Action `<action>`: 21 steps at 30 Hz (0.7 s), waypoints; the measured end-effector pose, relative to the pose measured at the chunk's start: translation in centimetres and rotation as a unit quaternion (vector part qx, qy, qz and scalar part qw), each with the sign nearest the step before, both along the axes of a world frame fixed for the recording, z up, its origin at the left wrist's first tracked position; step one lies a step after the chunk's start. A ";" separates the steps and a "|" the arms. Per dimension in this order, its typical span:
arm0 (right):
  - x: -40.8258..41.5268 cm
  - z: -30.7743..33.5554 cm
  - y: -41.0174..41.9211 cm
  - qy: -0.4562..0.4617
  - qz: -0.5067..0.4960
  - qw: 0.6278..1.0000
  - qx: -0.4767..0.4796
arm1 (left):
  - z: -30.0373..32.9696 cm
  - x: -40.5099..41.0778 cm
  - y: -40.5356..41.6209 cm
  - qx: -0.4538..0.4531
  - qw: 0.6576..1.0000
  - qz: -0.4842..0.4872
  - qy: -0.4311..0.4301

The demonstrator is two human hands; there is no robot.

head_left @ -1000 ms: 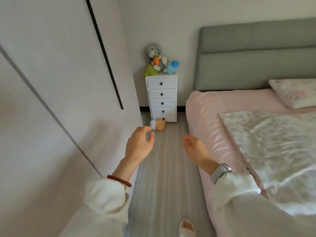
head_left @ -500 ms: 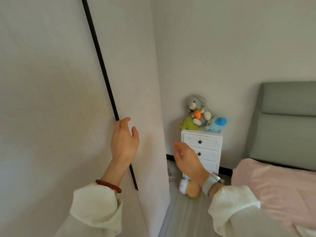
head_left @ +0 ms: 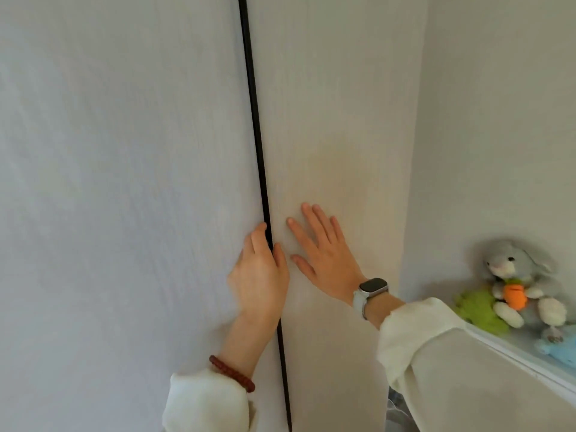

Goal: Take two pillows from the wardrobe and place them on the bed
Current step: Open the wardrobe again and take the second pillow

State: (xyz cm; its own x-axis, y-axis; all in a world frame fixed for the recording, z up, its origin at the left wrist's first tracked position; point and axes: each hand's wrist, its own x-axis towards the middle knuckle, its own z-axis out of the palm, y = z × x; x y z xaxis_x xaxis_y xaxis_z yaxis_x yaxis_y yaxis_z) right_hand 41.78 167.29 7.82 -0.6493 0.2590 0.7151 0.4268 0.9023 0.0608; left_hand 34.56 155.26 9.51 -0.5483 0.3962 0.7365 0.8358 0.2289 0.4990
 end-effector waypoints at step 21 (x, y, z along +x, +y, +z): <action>11.4 -5.1 -7.6 0.035 0.467 0.858 -0.211 | -1.3 15.7 -11.0 0.124 0.981 0.145 0.016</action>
